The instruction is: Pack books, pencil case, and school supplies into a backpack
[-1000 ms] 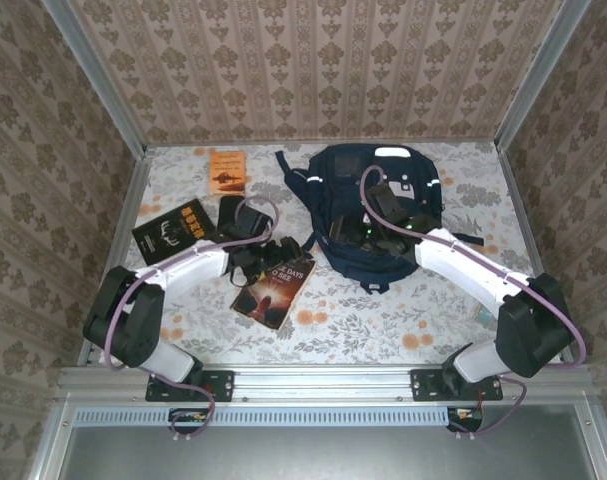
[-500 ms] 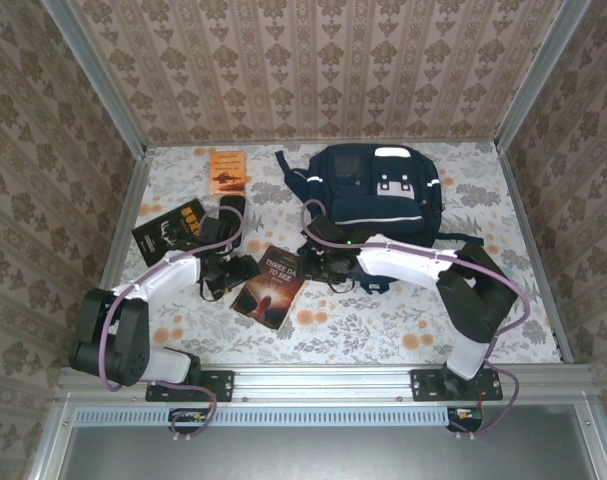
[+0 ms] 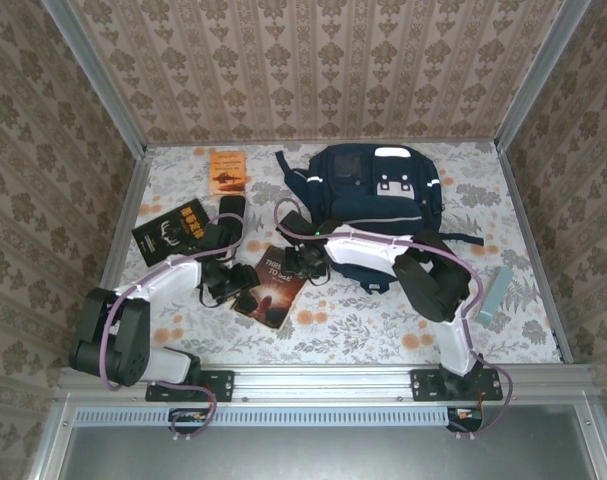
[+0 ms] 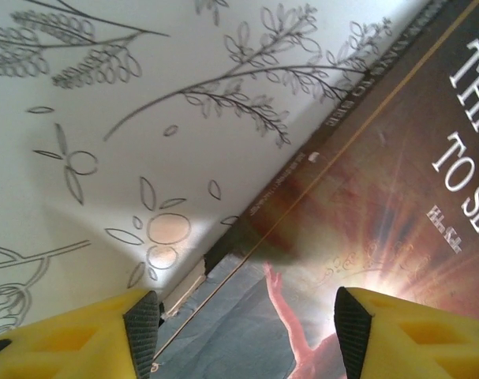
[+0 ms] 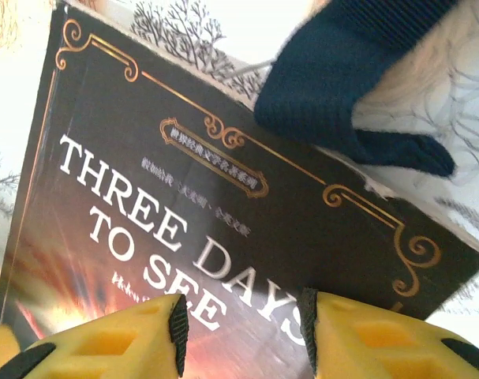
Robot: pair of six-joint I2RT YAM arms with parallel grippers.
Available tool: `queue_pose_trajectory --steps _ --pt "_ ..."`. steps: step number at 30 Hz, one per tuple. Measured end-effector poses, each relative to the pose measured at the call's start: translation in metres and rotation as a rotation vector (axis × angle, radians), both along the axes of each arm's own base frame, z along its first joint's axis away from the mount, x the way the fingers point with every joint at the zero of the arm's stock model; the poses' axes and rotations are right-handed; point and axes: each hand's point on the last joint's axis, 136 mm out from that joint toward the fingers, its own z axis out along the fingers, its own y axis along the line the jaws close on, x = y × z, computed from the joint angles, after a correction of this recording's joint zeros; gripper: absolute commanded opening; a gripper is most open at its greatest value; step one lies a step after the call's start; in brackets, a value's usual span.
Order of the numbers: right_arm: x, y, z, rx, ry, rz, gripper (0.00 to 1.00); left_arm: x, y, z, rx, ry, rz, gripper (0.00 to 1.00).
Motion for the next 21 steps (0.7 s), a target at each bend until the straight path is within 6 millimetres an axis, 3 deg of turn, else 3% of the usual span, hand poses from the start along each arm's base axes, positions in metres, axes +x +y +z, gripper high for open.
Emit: queue_pose_trajectory --steps 11,15,21 --pt "0.023 -0.003 0.001 -0.048 -0.026 0.041 0.45 -0.014 -0.037 0.006 -0.125 0.006 -0.121 0.56" --pt "0.018 -0.01 0.008 -0.066 -0.036 0.06 0.47 -0.013 -0.034 0.006 -0.111 0.001 -0.117 0.55" --pt "-0.005 -0.038 0.032 -0.099 -0.068 0.041 0.48 -0.005 -0.029 0.008 -0.066 -0.022 -0.108 0.54"
